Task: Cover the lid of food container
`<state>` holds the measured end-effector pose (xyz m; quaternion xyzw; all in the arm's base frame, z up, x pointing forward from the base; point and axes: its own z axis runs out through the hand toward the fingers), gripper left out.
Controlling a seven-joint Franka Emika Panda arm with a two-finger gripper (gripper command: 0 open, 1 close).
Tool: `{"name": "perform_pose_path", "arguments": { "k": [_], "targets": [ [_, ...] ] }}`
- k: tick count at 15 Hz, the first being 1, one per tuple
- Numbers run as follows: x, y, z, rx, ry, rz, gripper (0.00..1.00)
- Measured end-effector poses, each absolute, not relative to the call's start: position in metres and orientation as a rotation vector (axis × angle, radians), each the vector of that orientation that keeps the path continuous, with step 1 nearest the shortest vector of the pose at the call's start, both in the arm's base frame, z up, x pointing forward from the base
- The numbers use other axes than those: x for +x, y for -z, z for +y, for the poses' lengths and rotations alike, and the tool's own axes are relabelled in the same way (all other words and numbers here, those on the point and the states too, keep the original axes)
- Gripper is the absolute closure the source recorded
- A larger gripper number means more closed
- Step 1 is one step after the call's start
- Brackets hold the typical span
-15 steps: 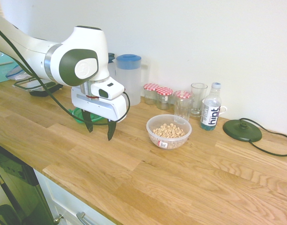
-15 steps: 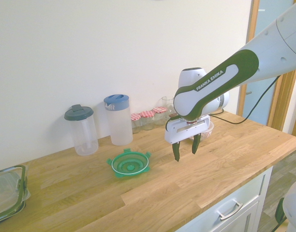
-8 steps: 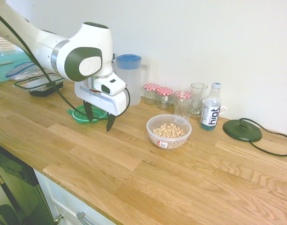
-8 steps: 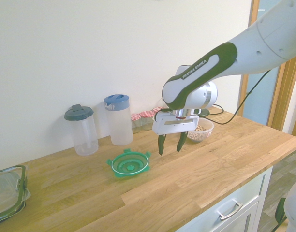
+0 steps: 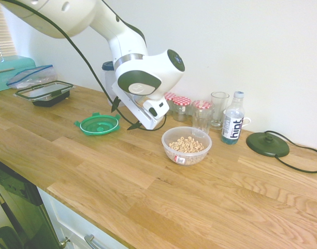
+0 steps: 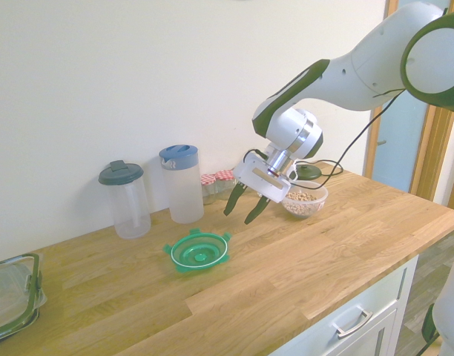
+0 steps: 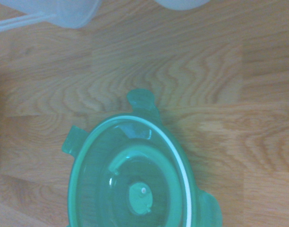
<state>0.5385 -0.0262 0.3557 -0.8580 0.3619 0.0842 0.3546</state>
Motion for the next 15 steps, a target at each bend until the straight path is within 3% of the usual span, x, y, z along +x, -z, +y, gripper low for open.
{"name": "perform_pose_path", "arguments": {
  "k": [15],
  "targets": [
    [0.548,-0.301,0.014,-2.151,-0.292,0.866,0.00]
  ]
}}
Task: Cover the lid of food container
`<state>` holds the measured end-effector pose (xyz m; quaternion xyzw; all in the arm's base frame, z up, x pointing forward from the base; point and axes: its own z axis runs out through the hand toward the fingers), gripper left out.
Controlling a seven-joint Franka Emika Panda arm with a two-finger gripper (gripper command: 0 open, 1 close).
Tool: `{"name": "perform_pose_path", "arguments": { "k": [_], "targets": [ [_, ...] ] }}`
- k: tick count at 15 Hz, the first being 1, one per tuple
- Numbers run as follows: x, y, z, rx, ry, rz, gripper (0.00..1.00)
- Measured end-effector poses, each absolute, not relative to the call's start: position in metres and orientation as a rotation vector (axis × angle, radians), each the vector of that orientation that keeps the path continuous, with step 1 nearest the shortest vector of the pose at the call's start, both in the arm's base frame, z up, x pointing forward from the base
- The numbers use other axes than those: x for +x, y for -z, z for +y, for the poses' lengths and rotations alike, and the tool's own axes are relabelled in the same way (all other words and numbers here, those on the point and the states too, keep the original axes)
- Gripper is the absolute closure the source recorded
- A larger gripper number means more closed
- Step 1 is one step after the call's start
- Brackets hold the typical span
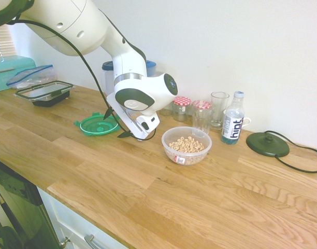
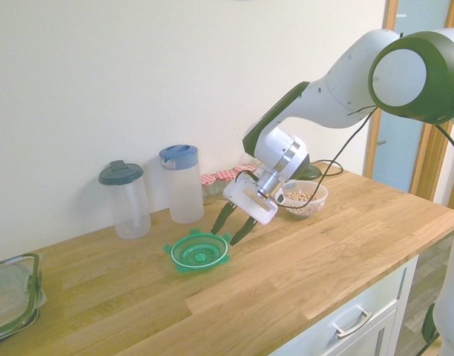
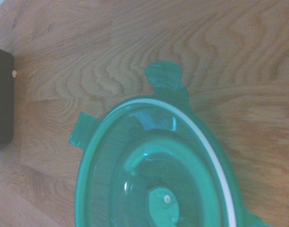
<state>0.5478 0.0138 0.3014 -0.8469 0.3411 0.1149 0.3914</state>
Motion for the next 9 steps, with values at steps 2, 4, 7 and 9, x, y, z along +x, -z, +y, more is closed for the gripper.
{"name": "perform_pose_path", "arguments": {
  "k": [2,4,7,9],
  "targets": [
    [0.550,-0.299,0.025,-2.131,-0.286,0.871,0.00],
    [0.552,-0.297,0.038,-2.105,-0.281,0.875,0.00],
    [0.556,-0.294,0.056,-2.093,-0.283,0.866,1.00],
    [0.558,-0.293,0.062,-2.088,-0.287,0.860,1.00]
  ]
}}
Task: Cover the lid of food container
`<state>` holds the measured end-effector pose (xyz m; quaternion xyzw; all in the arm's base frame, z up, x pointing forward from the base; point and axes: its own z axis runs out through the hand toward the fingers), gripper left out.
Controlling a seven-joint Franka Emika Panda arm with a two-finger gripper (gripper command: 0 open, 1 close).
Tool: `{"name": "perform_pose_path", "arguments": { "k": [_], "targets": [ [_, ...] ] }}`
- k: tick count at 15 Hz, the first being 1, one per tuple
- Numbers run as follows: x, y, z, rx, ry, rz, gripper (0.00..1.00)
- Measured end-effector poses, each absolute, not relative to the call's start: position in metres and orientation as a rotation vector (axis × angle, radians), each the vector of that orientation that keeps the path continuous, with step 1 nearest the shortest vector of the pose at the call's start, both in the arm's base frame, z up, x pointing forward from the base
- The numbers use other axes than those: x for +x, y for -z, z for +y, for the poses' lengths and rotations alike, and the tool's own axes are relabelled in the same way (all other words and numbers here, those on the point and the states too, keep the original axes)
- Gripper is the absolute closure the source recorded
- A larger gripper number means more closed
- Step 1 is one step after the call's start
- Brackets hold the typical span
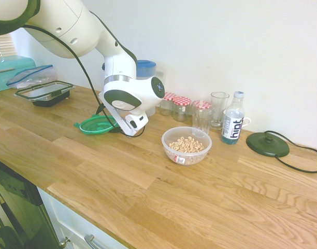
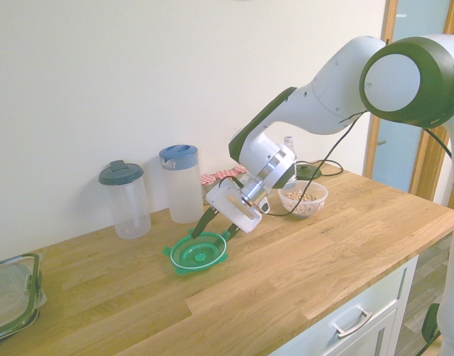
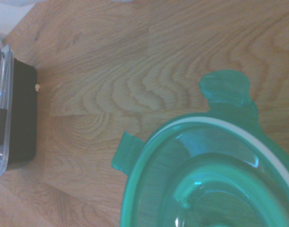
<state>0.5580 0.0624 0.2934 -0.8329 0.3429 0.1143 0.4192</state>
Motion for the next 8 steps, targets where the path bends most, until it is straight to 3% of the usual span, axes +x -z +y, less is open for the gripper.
{"name": "perform_pose_path", "arguments": {
  "k": [8],
  "targets": [
    [0.5583,-0.2889,0.0538,-2.091,-0.291,0.879,1.00]
  ]
}}
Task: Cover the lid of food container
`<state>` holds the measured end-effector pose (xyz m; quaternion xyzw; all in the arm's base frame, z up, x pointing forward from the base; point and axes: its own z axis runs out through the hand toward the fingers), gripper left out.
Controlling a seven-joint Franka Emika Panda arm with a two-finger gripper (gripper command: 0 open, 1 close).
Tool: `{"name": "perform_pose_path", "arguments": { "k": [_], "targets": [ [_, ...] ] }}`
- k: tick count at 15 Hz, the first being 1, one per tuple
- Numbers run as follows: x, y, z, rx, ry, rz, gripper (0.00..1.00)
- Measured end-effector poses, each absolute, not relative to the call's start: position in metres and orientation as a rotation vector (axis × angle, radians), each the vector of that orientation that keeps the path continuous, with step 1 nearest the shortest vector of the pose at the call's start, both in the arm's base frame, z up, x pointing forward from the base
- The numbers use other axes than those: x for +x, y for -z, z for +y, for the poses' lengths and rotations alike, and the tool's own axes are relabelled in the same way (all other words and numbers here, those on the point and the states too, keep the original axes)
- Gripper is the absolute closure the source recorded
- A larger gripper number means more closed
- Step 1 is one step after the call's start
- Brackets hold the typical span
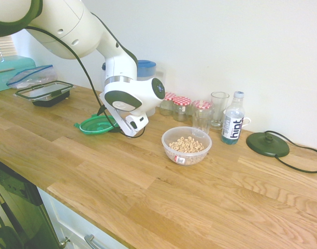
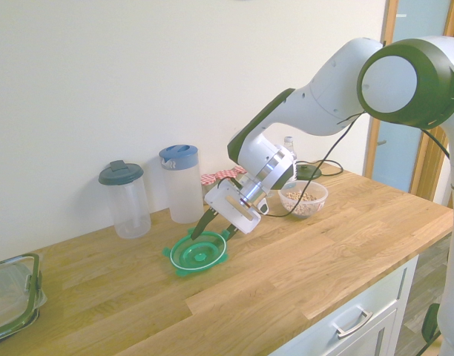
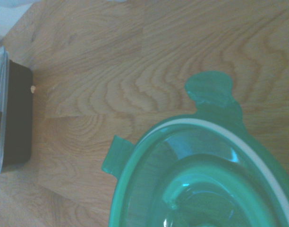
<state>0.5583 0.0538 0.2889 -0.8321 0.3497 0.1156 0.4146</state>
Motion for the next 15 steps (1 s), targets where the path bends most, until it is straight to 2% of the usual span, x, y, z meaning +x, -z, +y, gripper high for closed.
{"name": "perform_pose_path", "arguments": {
  "k": [15],
  "targets": [
    [0.5594,-0.2842,0.0494,-2.158,-0.337,0.896,1.00]
  ]
}}
